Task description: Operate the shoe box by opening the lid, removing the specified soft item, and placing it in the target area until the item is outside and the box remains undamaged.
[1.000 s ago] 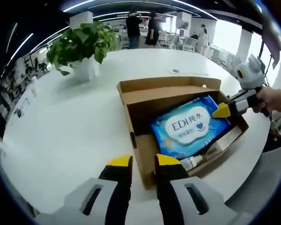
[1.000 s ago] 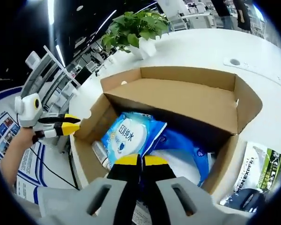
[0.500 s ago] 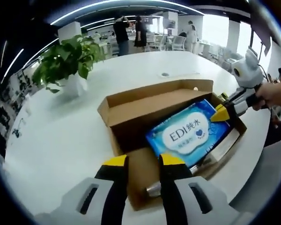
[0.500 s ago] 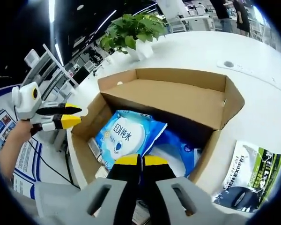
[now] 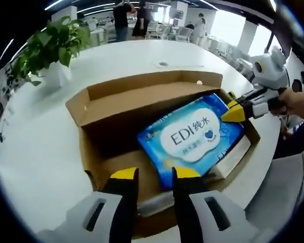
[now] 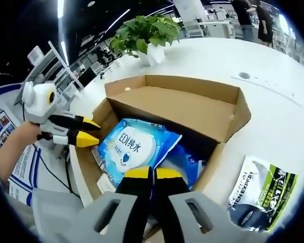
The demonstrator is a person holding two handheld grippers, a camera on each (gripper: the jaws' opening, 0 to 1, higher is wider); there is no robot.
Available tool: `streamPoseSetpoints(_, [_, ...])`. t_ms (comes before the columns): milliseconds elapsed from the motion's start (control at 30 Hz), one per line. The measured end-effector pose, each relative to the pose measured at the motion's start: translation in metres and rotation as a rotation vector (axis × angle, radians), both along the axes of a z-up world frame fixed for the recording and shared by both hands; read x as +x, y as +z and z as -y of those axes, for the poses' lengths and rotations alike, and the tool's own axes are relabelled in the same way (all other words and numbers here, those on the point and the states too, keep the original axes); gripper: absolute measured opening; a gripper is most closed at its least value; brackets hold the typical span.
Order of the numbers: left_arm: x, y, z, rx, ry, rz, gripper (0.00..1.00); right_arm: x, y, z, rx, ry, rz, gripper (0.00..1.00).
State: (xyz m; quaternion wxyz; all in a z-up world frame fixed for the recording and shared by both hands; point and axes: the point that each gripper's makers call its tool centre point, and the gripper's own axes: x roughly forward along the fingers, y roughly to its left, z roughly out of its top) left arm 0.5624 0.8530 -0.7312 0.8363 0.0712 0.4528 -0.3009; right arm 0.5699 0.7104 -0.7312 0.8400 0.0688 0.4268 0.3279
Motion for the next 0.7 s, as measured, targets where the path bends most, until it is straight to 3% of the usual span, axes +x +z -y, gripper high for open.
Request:
streamPoseSetpoints(67, [-0.005, -0.004, 0.008, -0.058, 0.008, -0.055, 0.24, -0.001, 0.0, 0.001, -0.007, 0.001, 0.004, 0.0])
streamPoseSetpoints(300, [-0.011, -0.023, 0.015, -0.047, -0.012, -0.129, 0.21, -0.001, -0.002, 0.005, -0.023, 0.004, 0.015, 0.0])
streamPoseSetpoints(400, [-0.011, -0.023, 0.022, -0.115, 0.035, -0.165, 0.16, -0.002, -0.001, 0.005, -0.02, -0.002, 0.011, 0.0])
streamPoseSetpoints(700, [-0.006, -0.022, 0.019, -0.142, 0.094, -0.169, 0.02, -0.001, 0.0, 0.007, 0.014, -0.025, -0.011, 0.0])
